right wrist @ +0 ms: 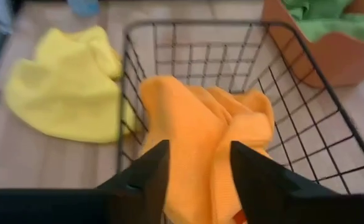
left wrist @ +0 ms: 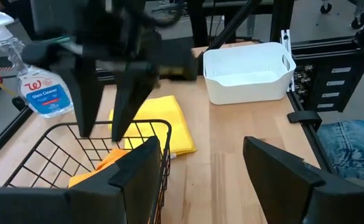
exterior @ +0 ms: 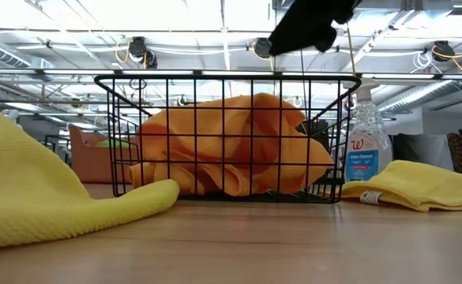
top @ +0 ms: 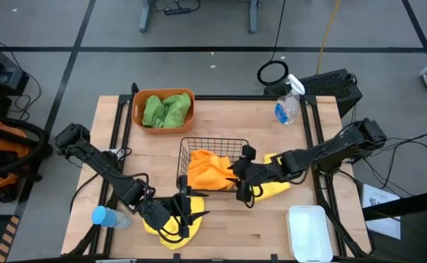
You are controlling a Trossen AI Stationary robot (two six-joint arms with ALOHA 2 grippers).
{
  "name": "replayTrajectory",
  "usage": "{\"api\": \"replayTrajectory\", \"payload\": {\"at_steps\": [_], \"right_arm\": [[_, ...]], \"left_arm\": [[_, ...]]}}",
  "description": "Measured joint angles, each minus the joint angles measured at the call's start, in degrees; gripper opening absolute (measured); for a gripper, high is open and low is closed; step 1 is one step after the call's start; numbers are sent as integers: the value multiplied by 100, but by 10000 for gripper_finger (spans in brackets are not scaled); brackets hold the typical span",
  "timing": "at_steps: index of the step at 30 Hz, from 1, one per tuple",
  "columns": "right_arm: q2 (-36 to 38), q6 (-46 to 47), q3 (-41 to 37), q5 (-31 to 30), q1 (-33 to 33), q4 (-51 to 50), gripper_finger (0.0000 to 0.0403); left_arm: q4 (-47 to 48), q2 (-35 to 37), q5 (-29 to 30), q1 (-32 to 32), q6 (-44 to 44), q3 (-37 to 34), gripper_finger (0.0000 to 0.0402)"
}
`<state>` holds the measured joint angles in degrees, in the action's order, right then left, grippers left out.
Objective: Sort microfiber towel by color & place in baskets
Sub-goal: Put the orange microfiber cloth into the black wire basket
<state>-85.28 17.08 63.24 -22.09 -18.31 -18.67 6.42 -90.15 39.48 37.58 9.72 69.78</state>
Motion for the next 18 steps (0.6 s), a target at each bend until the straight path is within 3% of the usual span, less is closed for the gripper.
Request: {"api": "replayTrajectory", "payload": {"at_steps": [6,9,18], "right_arm": [[-466,10,0,50,328,11,60],[-686,61,0,498,602,63,13],[-1472,181,-2,917,1093,96,2]], "left_arm": [[0,0,1,-7,2,0,235],[2,0,0,-7,1,0,235],[11,0,0,-7,-2,0,235]]}}
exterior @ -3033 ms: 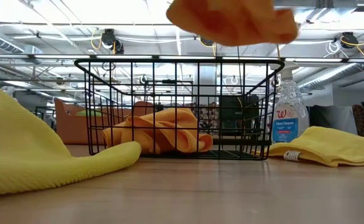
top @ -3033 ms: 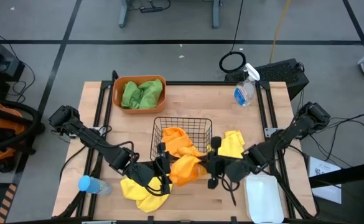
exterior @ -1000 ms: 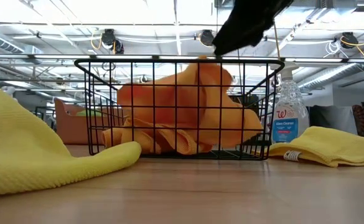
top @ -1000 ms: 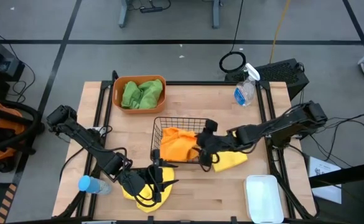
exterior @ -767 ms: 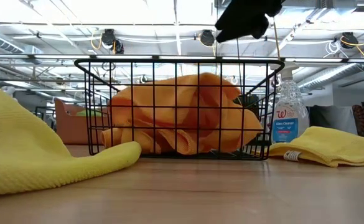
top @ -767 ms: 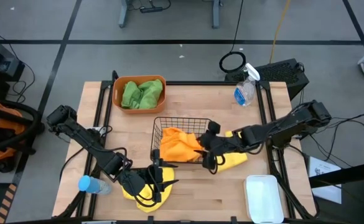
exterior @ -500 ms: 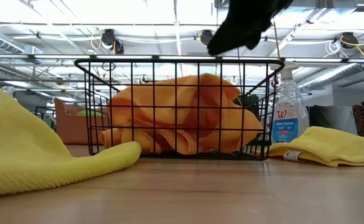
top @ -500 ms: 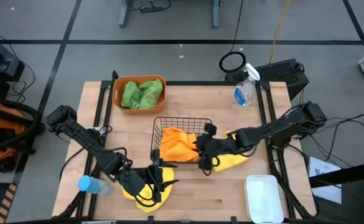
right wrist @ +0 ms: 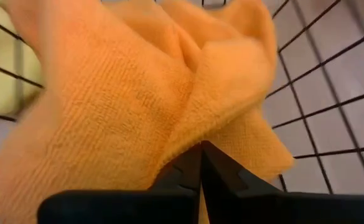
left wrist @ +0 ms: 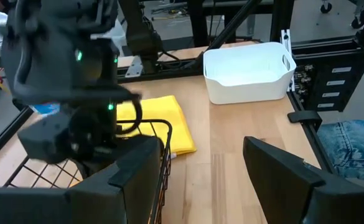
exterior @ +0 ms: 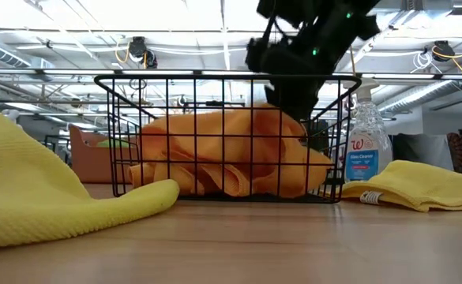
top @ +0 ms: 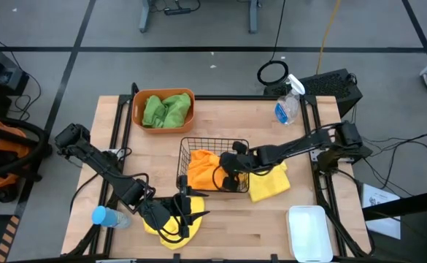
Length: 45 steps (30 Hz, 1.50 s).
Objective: Sort microfiber towel by color & place in baskets
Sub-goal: Put the orange microfiber cloth into the black wire basket, then put the left yellow microfiber cloth into the white bin
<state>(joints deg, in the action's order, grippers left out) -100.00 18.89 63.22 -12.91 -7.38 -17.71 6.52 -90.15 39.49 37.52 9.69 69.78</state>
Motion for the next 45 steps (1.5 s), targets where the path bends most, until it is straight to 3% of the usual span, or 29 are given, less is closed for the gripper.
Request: {"api": "replayTrajectory", "payload": {"at_steps": [7,18,22,30,35,38,45], "right_arm": [[-19,-29,-2,122,62,-47,1],[1357,117,-2,-135,-370,-493,4],[1789,460,-2,-738,-948,-1223,4],[2155,2016,-2,-2242,-2702,-2440,4],[1987,2963,-4,-2473,-3702,-2817,4],[1772,3251,-12,-2477,-4140,-2724,4],[1179,3552,-16,-2504,-4630,-2406,4]], "left_arm": [[13,0,0,0,-2,0,235],[144,0,0,0,97,9,235],[919,0,-95,55,847,9,235],[2382,-63,-1323,385,3034,7,235],[2814,-160,-1407,749,4114,4,235],[2861,-319,-1831,880,4544,4,235],[2850,-804,-2021,986,5073,4,236]]}}
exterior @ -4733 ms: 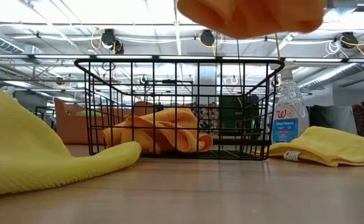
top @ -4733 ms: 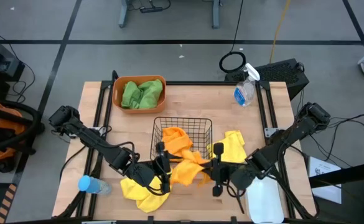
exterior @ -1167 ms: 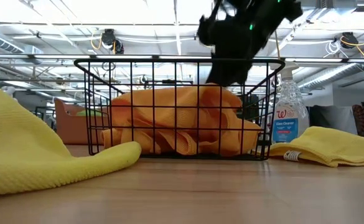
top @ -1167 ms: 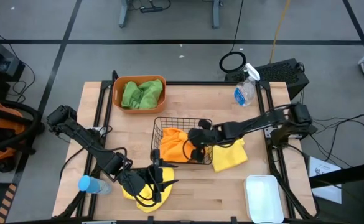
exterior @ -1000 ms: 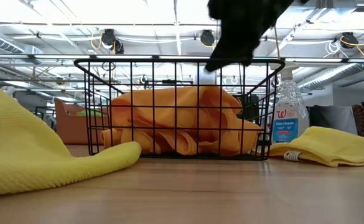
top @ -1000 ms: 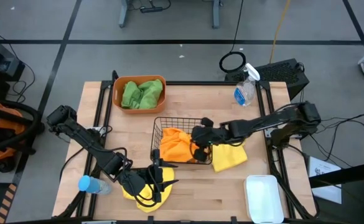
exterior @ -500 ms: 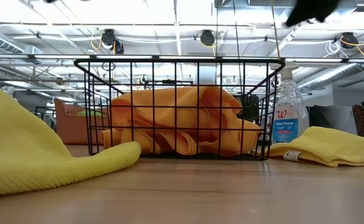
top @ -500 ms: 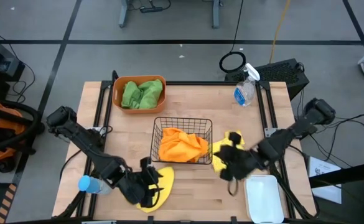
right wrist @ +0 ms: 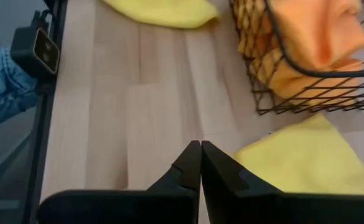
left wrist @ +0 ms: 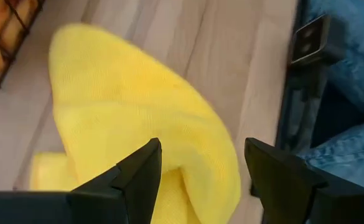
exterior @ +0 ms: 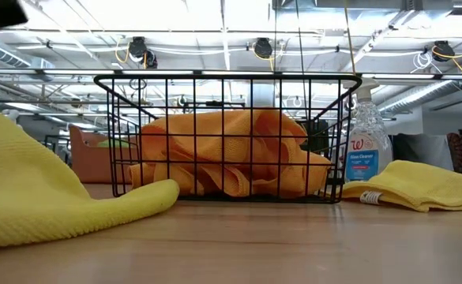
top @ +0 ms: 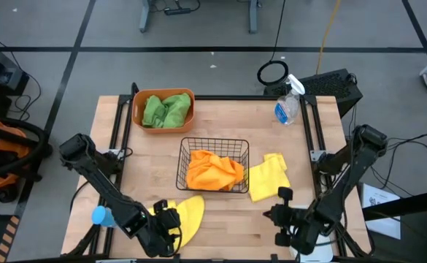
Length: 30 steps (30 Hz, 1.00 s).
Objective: Sort microfiber towel by color & place in baskets
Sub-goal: Put the left yellow microfiber cloth into the white bin
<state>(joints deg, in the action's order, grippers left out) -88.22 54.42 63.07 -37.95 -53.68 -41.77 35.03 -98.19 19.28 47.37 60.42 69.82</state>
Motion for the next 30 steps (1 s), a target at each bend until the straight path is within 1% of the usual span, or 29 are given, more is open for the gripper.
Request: {"api": "replayTrajectory", "payload": {"at_steps": [4,8,13,15,16,18,20,22,24,26,29,30], "right_arm": [[-247,2,-2,26,-13,162,4],[-413,3,-2,18,0,164,4],[-521,43,-2,22,45,173,4],[-547,45,-2,21,47,188,4],[-549,46,-2,24,46,208,4],[-549,46,-2,19,45,291,4],[-549,-2,-4,3,44,413,4],[-549,-116,-4,-26,45,554,4],[-568,-277,-4,-166,45,723,4],[-615,-533,-4,-321,45,1002,4],[-723,-1010,-4,-400,45,1501,4],[-760,-1156,-4,-407,45,1667,4]], "left_arm": [[46,-181,8,0,215,-7,250],[212,-300,353,0,380,-7,287],[398,-508,606,-4,527,-7,336],[404,-679,570,-4,529,-7,347],[410,-767,447,-7,542,-7,350],[411,-948,5,-57,801,-7,348],[421,-1096,-464,-117,974,-7,328],[353,-1188,-602,-154,946,-7,285],[329,-1205,-590,-166,807,-7,226],[316,-1204,-536,-178,701,-7,156],[296,-1141,-528,-200,538,-7,50],[251,-1107,-512,-203,512,-7,28]]}}
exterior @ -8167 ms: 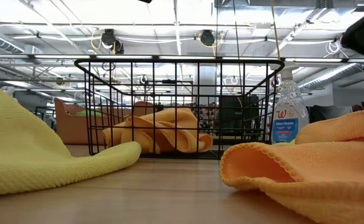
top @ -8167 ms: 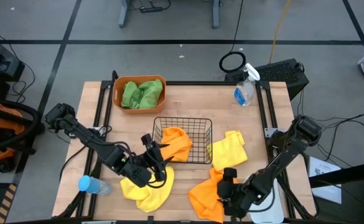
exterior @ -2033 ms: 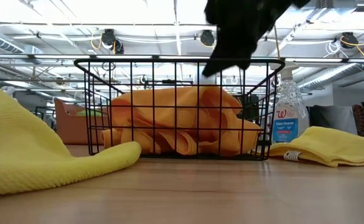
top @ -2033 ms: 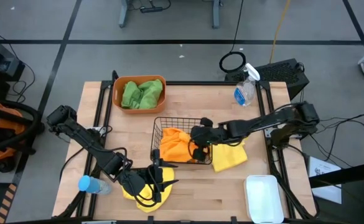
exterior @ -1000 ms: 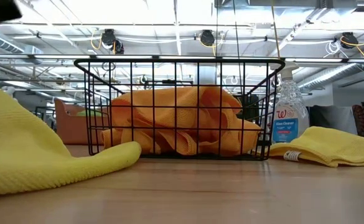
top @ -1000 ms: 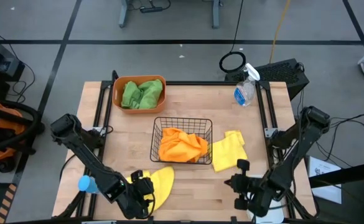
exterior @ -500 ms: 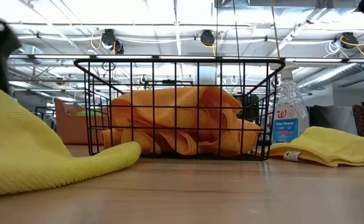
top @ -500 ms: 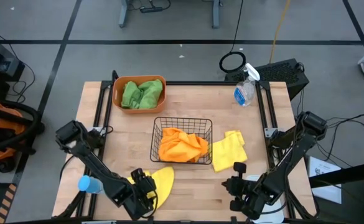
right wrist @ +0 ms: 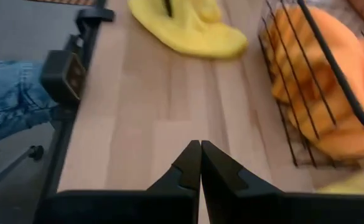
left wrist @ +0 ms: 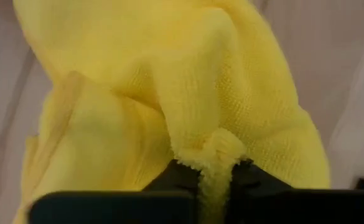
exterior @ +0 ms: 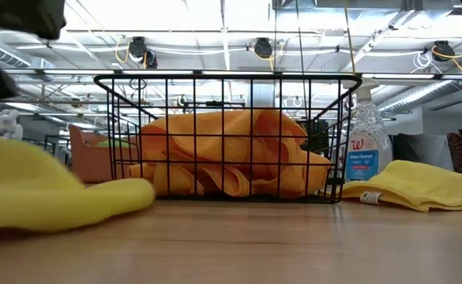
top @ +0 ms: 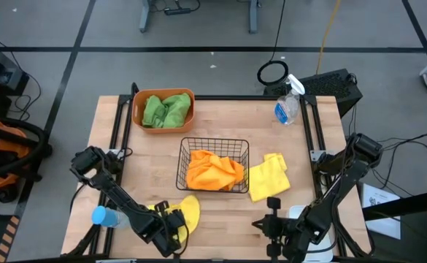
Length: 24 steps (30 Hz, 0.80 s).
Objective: Sort microfiber towel by color & place in baskets
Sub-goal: Put the left yellow microfiber cloth into the white bin
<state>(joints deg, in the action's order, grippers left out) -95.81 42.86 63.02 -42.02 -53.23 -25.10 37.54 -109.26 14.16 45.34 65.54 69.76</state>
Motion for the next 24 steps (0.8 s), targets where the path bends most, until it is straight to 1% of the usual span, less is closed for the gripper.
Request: {"api": "replayTrajectory", "payload": {"at_steps": [1,2,5,7,10,12,17,21,24], "right_arm": [[-41,-160,0,-5,1,170,4],[-76,-316,0,-6,11,336,4],[-149,-621,0,-4,53,775,4],[-178,-754,-2,1,111,1023,4],[-215,-998,-2,17,185,1321,11],[-236,-1181,-2,29,223,1471,24],[-236,-1724,-4,33,315,2018,76],[-236,-2215,-4,29,372,2701,135],[-235,-2465,-4,31,393,3109,189]], "left_arm": [[-28,29,67,-1,-11,0,20],[-41,66,135,-4,-34,0,21],[-209,212,334,-4,-146,0,39],[-372,296,480,-4,-305,0,43],[-736,407,643,-34,-633,0,38],[-1035,474,760,-71,-935,0,29],[-1853,598,961,-252,-1858,0,20],[-2489,604,1009,-450,-2584,2,23],[-2905,604,1009,-614,-2979,2,24]]}}
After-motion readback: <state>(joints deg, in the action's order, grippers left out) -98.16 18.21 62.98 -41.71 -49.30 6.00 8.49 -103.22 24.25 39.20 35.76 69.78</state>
